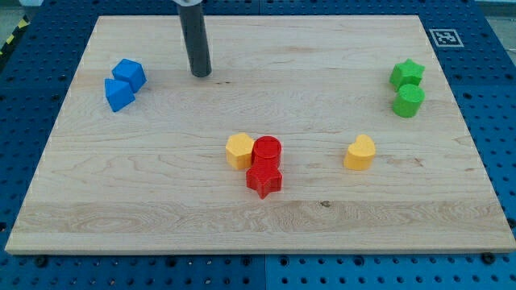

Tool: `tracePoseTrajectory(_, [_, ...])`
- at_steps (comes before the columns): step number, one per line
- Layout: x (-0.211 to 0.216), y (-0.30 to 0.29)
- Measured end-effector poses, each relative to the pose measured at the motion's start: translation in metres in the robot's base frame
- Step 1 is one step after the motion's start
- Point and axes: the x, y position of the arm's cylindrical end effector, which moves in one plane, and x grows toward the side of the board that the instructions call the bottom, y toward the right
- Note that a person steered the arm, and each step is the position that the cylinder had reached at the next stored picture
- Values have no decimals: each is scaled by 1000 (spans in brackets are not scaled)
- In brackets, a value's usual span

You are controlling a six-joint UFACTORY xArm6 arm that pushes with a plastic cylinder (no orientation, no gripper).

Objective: Separate the group of blocks

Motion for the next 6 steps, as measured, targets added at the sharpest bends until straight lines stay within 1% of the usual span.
tracePoseTrajectory(3, [0,22])
tracePoseTrajectory(4, [9,28])
tracePoseTrajectory(6, [81,62])
